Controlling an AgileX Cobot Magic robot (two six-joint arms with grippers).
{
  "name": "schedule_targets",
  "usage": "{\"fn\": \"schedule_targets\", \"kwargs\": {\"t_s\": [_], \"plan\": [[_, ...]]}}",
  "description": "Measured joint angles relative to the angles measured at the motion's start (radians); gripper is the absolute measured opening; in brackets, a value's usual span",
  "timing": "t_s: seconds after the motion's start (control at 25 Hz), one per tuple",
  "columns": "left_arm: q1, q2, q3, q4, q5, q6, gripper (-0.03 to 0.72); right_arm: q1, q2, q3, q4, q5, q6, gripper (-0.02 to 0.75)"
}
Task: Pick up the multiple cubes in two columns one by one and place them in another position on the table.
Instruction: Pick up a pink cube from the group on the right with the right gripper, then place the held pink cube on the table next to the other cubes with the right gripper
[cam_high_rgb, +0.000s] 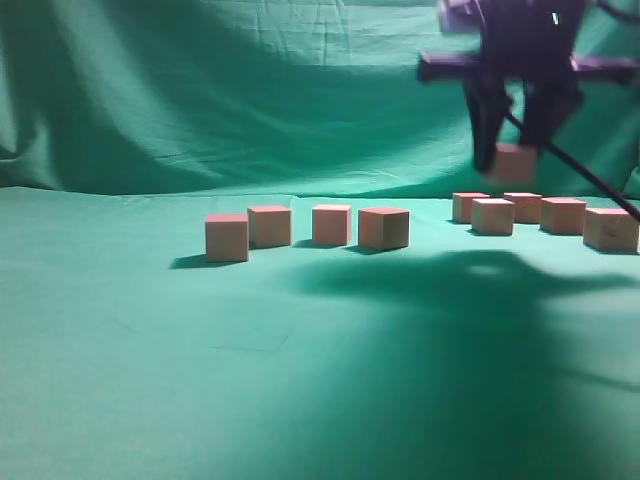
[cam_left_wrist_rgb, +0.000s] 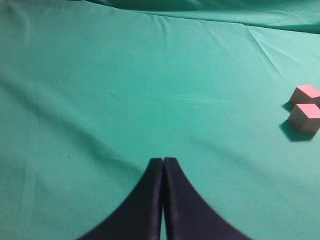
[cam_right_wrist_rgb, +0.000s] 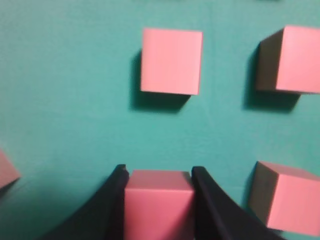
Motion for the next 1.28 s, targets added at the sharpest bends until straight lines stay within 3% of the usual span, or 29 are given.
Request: {"fn": "schedule_targets", "kwargs": {"t_s": [0.32,0.56,0.92,1.28], "plan": [[0.000,0.000,0.000,0.000,0.000,0.000,0.000,0.218,-0.118,-0.021,0.140,0.181,-0.296,0.266],[0.000,0.000,0.000,0.000,0.000,0.000,0.000,0.370,-0.037,-0.057,0.177,0.165,-0.390,0.266],[0.000,0.000,0.000,0.000,0.000,0.000,0.000,0.423,0.197,-0.280,0.175,0.181,-0.377,0.266],[0.000,0.000,0.000,0.000,0.000,0.000,0.000,0.423,0.267,-0.323,0.137,0.197,-0.334,0.266]]}}
